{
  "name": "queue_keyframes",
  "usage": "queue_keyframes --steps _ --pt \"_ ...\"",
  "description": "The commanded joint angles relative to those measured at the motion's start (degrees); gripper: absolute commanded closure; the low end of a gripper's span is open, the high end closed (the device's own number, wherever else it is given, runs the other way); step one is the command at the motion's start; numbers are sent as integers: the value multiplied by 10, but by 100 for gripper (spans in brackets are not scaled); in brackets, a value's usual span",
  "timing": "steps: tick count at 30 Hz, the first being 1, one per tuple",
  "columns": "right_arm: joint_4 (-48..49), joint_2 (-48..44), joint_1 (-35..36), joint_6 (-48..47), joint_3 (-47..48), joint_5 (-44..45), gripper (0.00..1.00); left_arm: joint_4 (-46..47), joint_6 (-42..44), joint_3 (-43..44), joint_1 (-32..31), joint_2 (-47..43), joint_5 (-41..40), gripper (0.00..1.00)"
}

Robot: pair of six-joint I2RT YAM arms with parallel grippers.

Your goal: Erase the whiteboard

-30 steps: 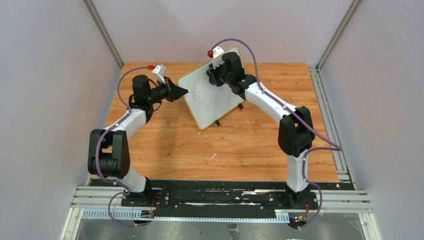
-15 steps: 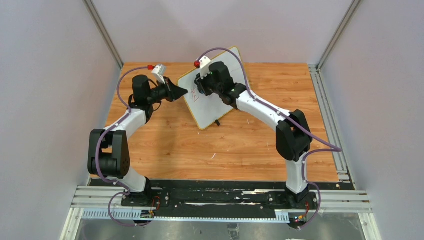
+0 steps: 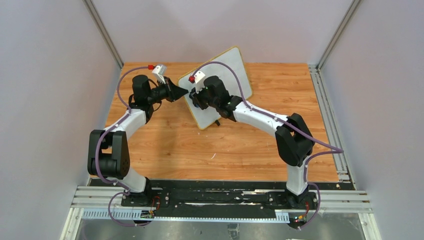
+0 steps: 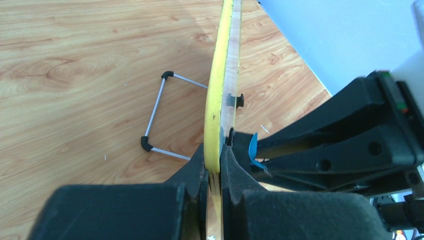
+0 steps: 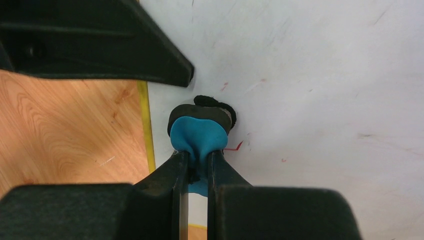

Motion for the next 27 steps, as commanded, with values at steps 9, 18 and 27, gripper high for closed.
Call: queue_keyframes --steps 9,18,27 --pt "4 -14 13 10 -58 24 99 -48 122 -14 -5 10 -28 100" --pt "-60 31 -8 -23 68 26 99 -48 122 -16 -5 9 -27 100" --pt "-96 71 -40 -40 163 27 99 -49 123 -18 -5 7 -29 100"
